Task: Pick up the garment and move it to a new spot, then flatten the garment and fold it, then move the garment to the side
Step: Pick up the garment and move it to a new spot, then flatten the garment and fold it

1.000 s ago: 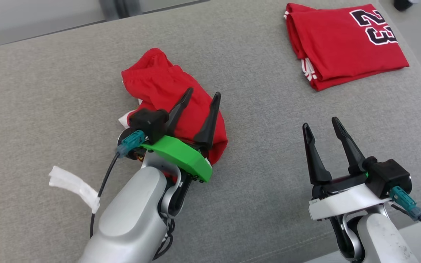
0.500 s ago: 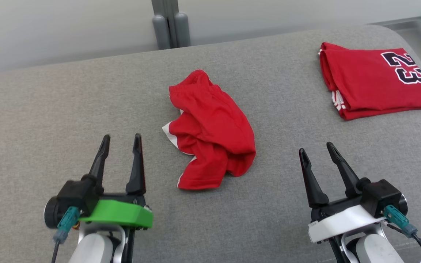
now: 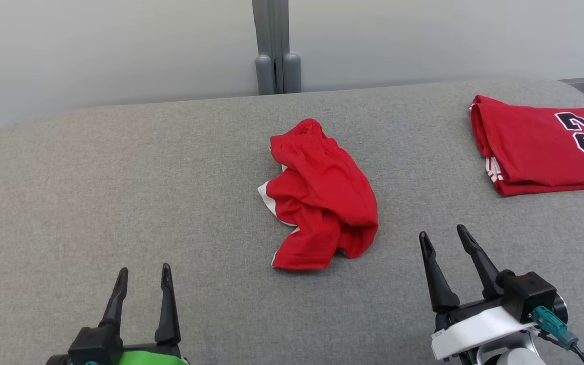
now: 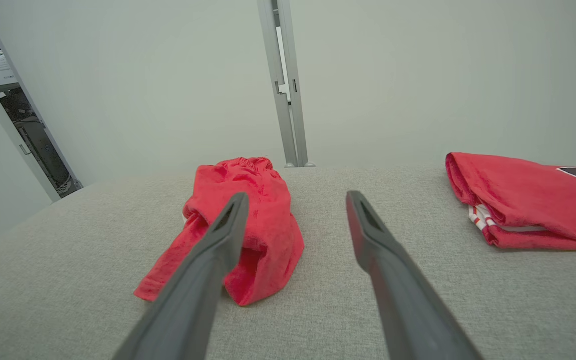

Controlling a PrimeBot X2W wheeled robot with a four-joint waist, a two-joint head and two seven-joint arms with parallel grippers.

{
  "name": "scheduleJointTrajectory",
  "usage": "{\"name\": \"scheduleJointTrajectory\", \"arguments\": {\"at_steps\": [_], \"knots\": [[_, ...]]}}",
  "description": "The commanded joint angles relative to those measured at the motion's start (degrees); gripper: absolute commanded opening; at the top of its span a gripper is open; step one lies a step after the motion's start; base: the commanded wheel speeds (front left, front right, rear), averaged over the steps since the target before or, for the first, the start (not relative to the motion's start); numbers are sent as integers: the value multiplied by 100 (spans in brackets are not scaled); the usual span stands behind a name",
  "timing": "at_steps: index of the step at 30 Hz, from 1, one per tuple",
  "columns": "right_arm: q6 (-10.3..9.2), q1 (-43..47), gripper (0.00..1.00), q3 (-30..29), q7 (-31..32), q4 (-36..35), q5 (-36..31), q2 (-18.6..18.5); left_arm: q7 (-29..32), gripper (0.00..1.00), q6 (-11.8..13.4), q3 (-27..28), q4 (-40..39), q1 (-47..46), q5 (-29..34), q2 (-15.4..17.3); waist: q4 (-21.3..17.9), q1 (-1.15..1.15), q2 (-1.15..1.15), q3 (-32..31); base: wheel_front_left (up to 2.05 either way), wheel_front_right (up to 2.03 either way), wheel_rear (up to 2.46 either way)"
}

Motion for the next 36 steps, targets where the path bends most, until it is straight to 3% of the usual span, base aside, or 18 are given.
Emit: {"name": "scheduleJointTrajectory", "arguments": {"at_steps": [1, 36], "knots": [[-9, 74, 100, 1, 1, 17, 22, -6, -16, 100, -19, -9, 12, 79, 78, 2, 12, 0, 0, -12, 0, 0, 0], [-9, -118, 100, -4, 1, 9, 30, 23, -16, 100, 114, -94, 72, -173, 56, -6, -88, 0, 0, 187, 0, 0, 0]]}}
